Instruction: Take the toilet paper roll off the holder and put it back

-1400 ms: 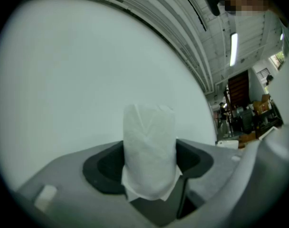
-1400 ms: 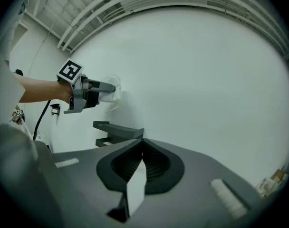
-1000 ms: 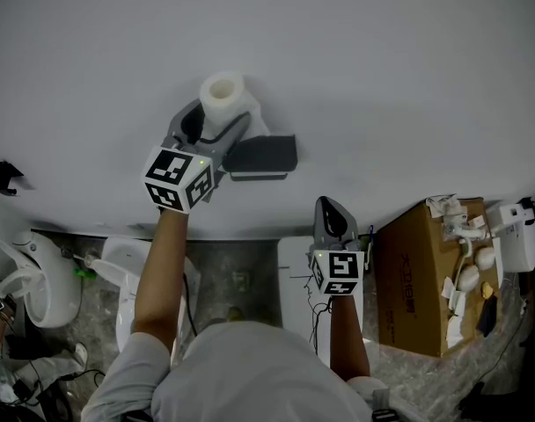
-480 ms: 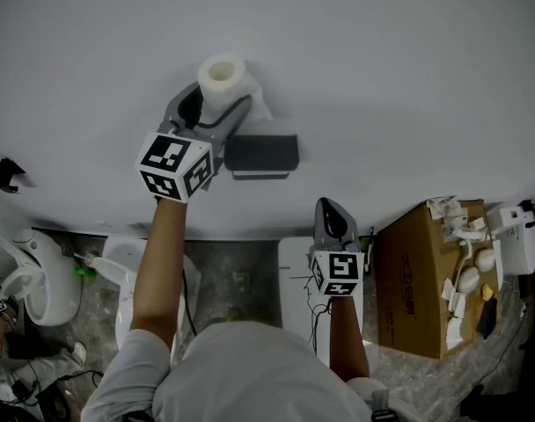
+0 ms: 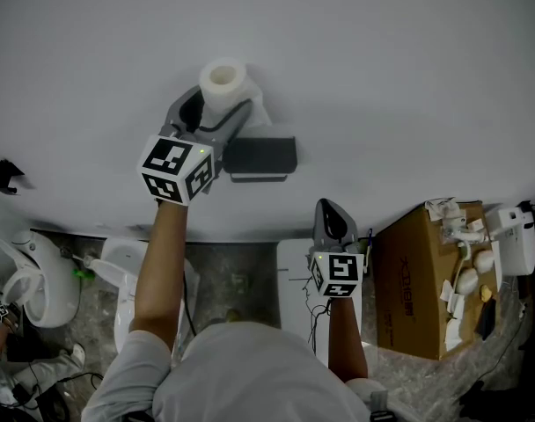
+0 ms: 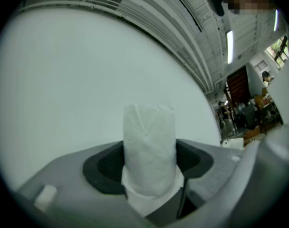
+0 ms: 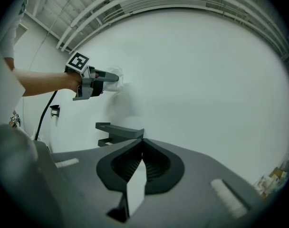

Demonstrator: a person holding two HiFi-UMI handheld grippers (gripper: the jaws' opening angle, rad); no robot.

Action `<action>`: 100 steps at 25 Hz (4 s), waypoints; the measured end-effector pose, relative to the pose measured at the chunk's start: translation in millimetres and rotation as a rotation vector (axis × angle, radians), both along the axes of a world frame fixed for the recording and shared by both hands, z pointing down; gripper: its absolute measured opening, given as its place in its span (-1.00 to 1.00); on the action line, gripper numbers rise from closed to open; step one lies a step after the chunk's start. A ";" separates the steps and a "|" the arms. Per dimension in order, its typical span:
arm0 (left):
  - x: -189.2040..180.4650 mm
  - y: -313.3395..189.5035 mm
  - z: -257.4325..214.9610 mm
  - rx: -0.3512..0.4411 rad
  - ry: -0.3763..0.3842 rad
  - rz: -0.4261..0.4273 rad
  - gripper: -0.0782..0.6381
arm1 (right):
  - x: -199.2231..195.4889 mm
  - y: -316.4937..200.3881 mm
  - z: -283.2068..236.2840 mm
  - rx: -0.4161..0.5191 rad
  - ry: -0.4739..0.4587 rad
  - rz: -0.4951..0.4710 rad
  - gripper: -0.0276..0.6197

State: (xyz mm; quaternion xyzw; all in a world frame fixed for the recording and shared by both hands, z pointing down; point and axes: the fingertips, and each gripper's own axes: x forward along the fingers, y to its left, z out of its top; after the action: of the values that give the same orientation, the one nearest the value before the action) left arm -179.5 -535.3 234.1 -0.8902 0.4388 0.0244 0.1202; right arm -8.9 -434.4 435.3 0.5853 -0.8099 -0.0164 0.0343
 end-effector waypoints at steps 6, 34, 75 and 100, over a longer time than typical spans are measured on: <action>-0.5 -1.6 1.2 -0.004 -0.001 -0.003 0.09 | 1.6 -0.1 0.5 -0.002 -0.003 0.003 -0.91; 4.3 -13.7 66.9 -0.111 -0.017 0.011 0.09 | 5.4 -1.2 6.9 -0.020 -0.009 0.020 -0.91; 7.4 -26.2 151.9 -0.240 -0.003 0.023 0.09 | 13.6 -5.2 20.0 -0.058 0.011 0.033 -0.91; -4.6 -12.9 142.9 -0.238 0.016 0.026 0.25 | 10.3 4.0 10.6 -0.036 0.007 0.030 -0.91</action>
State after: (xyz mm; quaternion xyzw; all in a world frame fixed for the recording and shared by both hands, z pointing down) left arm -184.1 -548.2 377.0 -0.9035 0.4280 -0.0194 0.0098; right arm 1.4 -430.4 445.9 0.5966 -0.8011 -0.0036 0.0479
